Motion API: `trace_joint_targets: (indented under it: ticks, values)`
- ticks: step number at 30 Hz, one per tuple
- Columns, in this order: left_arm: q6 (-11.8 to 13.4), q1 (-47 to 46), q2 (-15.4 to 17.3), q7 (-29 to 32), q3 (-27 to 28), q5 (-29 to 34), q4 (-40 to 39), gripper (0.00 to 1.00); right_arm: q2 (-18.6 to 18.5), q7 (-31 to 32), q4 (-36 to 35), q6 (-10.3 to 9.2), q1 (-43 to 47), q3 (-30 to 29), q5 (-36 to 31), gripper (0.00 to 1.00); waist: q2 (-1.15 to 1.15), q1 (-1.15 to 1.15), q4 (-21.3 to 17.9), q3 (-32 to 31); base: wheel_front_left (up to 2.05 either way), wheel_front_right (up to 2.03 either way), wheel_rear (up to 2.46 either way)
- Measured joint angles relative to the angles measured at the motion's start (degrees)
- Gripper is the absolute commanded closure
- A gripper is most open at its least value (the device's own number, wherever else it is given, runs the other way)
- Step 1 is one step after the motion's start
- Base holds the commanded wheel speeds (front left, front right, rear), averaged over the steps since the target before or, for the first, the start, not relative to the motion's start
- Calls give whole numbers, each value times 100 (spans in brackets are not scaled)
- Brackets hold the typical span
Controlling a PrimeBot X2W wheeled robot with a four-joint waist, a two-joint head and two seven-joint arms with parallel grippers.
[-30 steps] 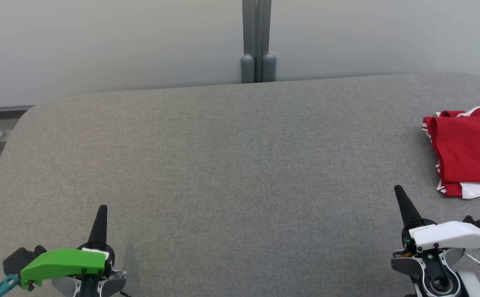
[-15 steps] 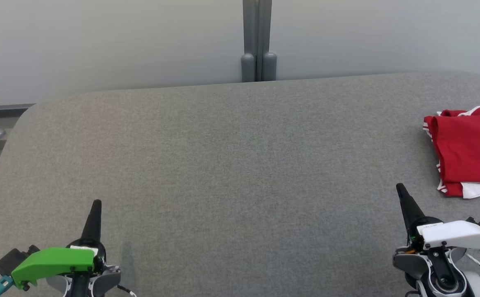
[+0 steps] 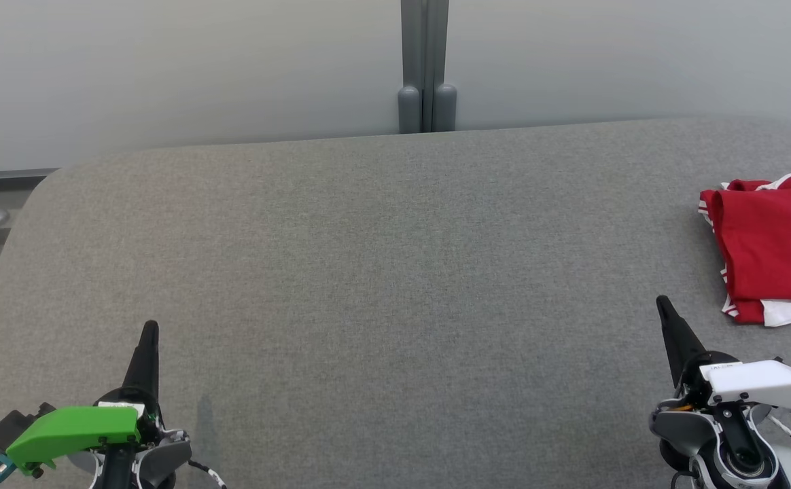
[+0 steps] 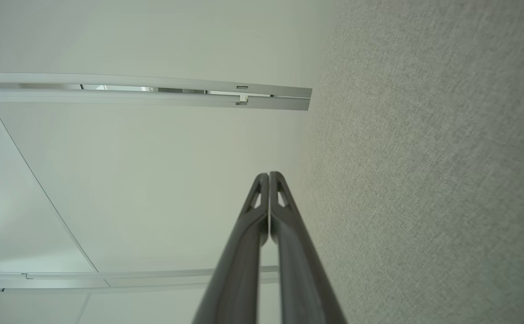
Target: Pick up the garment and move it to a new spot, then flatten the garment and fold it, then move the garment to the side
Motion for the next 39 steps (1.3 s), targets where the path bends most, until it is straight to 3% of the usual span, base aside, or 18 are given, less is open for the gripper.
trace_joint_targets:
  ticks: [17,39]
  values:
    - [-138,-59,-32,149,191,-523,-44,100,-4,148,-29,0,-49,-70,638,100,0,0,9,27,0,0,0]
    - [-144,-61,-35,149,193,-523,-48,100,-4,148,-30,0,-51,-73,638,100,0,0,9,27,0,0,0]
